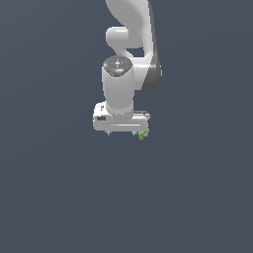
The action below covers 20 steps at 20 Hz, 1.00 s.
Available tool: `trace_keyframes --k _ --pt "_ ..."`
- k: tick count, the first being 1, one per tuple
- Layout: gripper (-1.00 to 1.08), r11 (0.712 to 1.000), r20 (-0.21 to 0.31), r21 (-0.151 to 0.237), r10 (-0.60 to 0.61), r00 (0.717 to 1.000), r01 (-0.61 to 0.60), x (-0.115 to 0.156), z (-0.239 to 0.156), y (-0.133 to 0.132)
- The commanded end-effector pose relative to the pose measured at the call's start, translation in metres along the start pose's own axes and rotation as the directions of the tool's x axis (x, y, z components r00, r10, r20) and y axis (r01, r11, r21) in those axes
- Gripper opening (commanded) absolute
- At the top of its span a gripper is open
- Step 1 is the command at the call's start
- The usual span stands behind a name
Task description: Pick up the object and move it to a goal position.
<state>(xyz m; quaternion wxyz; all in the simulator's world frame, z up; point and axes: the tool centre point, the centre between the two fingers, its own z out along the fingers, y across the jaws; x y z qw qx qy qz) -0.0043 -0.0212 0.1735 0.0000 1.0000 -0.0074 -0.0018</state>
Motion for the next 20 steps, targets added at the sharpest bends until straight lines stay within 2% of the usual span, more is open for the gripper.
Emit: trace_keyframes --k 1,11,20 --pt "1.00 1.000 0.000 0.000 0.000 1.000 0.000 0.000 0.000 0.000" --pt "1.00 1.000 0.044 0.000 -0.012 0.999 0.013 -0.011 0.013 0.015" --pt "1.00 0.998 0.038 0.000 -0.065 0.997 0.065 -0.018 0.019 0.001"
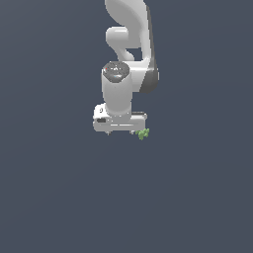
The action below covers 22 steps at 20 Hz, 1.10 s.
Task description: Pick up the object and move it to a goal position.
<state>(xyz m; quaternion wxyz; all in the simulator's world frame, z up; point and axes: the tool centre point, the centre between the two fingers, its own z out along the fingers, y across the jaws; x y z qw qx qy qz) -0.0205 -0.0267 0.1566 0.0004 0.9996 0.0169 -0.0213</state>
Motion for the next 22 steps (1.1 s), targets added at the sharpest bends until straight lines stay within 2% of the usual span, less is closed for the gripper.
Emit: trace_keyframes --k 1,8,15,22 --pt "1.00 0.999 -0.002 -0.001 -0.032 0.999 0.032 -0.004 0.004 -0.008" --pt "1.00 0.982 -0.013 -0.007 -0.187 0.982 0.186 -0.026 0.024 -0.044" --pt "1.00 0.924 -0.028 -0.015 -0.381 0.924 0.381 -0.061 0.048 -0.088" --pt "1.00 0.874 -0.035 -0.020 -0.487 0.873 0.486 -0.084 0.060 -0.111"
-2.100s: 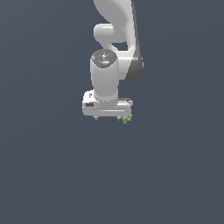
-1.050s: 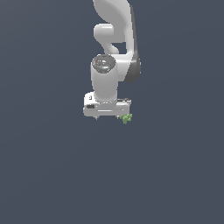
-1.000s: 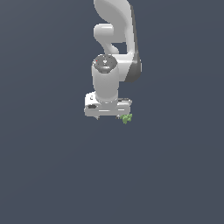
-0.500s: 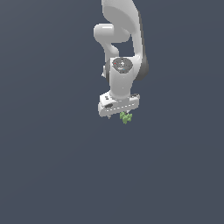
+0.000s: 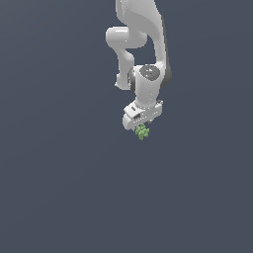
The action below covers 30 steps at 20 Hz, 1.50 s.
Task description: Pick up the object and move it to a goal position.
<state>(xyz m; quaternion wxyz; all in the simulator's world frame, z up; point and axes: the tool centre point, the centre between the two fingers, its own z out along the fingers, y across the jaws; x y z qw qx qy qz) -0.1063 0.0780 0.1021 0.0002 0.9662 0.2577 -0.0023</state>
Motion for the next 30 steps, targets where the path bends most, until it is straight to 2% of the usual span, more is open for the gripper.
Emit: trace_keyframes --k 1,10,19,25,26,30 --pt "1.00 1.000 -0.003 -0.001 -0.030 1.000 0.030 -0.003 0.003 -0.008" --pt "1.00 0.999 -0.004 -0.001 -0.041 0.999 0.041 -0.004 0.008 -0.011" --pt "1.00 0.999 -0.004 -0.001 -0.045 0.999 0.045 -0.005 0.045 -0.012" --pt "1.00 0.999 -0.004 -0.001 -0.046 0.999 0.046 -0.005 0.054 -0.012" --pt "-1.00 0.999 -0.004 -0.001 -0.046 0.999 0.046 -0.005 0.054 -0.012" --pt "-1.00 0.999 -0.004 -0.001 -0.046 0.999 0.046 -0.005 0.054 -0.012"
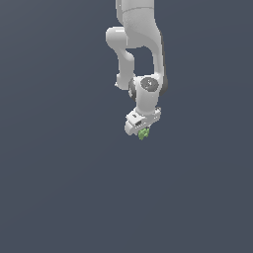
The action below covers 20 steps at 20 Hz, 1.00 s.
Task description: Pick up the object and move it to a goal position.
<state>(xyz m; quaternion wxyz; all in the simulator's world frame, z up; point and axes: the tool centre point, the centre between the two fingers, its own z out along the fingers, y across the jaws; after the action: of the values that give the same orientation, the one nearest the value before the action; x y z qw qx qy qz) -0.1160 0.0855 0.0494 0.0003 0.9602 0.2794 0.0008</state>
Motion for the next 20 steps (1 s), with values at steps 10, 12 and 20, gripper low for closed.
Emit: trace_keyframes --k 10,12,20 --pt "-1.00 1.000 0.000 0.000 0.000 1.000 0.000 -0.002 -0.003 0.001" --pt "-1.00 1.000 0.000 0.000 0.000 1.000 0.000 -0.005 -0.006 0.002" --pt "-1.00 1.000 0.001 0.000 0.000 1.000 0.000 -0.027 -0.034 0.007"
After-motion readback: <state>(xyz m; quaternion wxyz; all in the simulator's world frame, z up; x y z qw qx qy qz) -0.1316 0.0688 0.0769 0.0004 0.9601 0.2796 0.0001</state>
